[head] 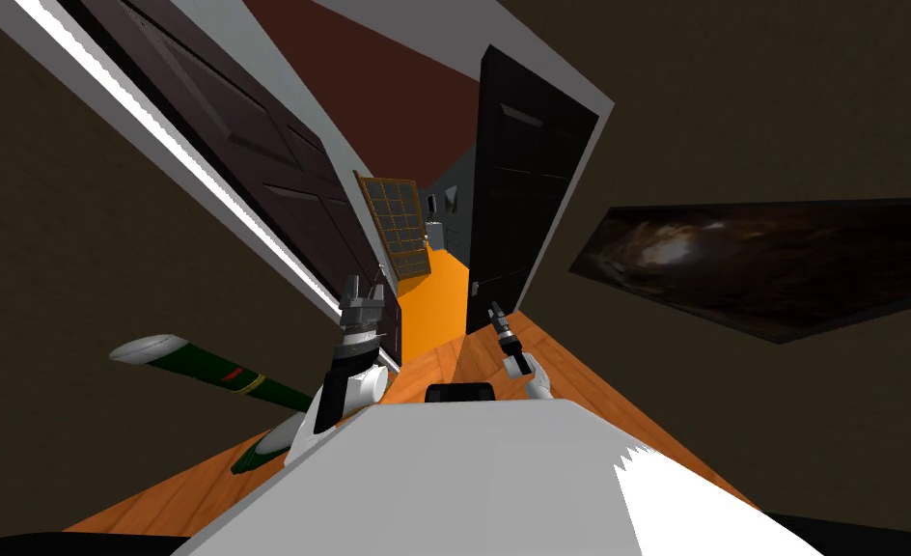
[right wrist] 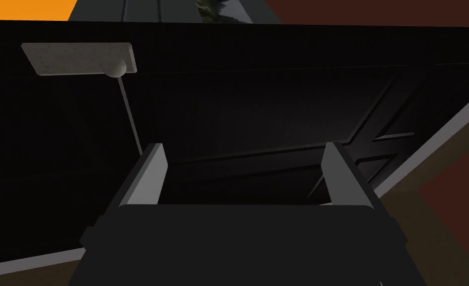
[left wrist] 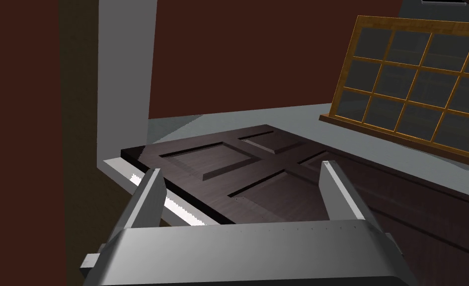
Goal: Push the door open
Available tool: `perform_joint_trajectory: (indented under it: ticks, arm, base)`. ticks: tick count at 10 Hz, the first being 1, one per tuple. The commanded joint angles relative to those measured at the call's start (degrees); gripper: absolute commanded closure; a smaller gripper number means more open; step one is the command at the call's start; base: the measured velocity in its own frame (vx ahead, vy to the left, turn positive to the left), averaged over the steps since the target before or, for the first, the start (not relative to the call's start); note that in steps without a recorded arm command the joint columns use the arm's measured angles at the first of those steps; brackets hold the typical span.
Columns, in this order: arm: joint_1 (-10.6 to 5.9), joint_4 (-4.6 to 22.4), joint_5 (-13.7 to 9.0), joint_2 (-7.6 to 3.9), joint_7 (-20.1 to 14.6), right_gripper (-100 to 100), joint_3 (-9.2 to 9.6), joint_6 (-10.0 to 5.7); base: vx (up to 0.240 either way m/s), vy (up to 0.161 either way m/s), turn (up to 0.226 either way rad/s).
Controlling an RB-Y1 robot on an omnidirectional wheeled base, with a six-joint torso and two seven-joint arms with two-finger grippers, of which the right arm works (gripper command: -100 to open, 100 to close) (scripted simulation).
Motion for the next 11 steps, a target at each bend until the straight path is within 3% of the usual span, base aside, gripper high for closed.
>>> perform_joint_trajectory:
  ticks: [1,11]
  arm:
    - [-0.94,2.37,0.24,0.08,-0.18,-100,0.11,-0.31]
    - [-6.39,16.57,1.54,0.89,-0.85,-100,0.64,-2.63]
  base:
    - [0.073,-0.070,0.038]
    - [0.085,-0.071,0.038]
